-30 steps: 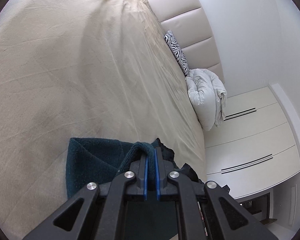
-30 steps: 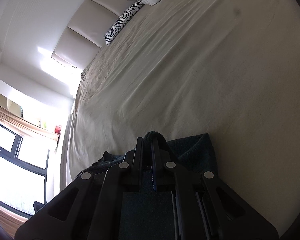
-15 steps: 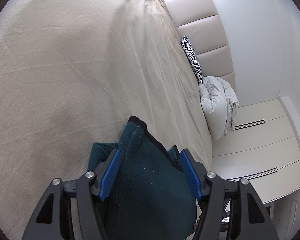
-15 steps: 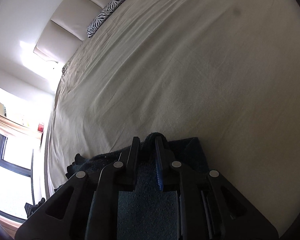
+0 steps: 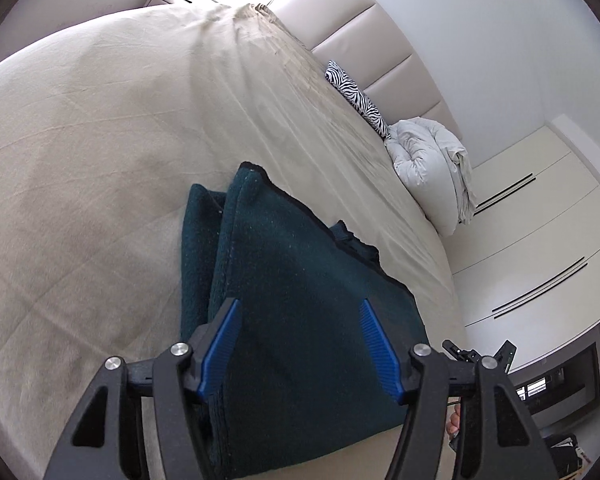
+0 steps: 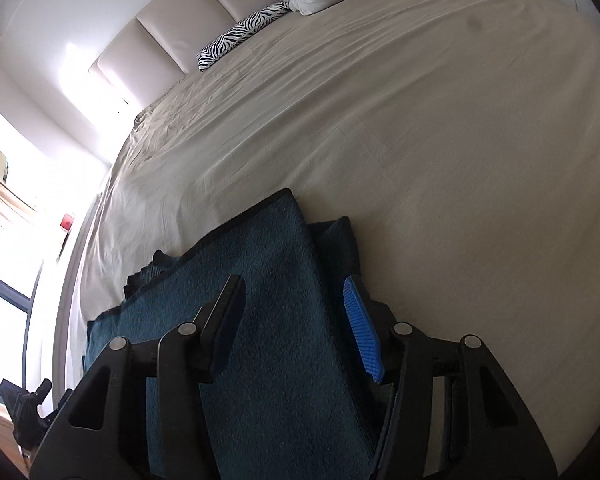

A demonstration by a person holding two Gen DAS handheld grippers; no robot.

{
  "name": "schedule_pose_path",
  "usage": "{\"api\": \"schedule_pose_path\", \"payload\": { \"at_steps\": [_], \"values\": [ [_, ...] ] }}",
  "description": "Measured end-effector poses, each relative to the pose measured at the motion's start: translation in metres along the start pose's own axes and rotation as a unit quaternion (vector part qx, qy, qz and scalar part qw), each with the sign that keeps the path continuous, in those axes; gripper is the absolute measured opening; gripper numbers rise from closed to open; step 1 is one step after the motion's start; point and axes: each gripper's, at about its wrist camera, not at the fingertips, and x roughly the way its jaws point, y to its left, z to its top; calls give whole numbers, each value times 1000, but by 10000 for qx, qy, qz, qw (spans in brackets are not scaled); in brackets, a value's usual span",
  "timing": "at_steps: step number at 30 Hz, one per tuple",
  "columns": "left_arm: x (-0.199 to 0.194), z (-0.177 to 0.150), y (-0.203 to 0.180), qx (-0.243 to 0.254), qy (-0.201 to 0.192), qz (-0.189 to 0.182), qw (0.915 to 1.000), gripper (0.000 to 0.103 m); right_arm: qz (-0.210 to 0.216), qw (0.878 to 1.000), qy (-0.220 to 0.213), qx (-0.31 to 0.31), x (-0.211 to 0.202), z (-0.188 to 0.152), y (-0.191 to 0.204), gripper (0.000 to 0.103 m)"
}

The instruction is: Fold small clothes

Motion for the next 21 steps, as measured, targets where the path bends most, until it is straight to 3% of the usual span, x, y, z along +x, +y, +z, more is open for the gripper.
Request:
{"api": "schedule_pose_path", "payload": {
  "at_steps": [3,12,18,21],
  "values": [
    [-4,-18,-2,268,-53,314,9991,64,-63,9997,19,-243,-17,-23,-1,51],
    [-9,-41,12,371,-85,651,9971,57,-289,9985,151,-449,-26,-53,-21,51],
    [-6,-49,12,686,-79,878,9937,42,-456,9965,179,-683,-24,-65,-22,49],
    [-4,-51,20,617,-42,924,9938,24,-450,9964,160,-703,-25,-66,-23,49]
  ]
}}
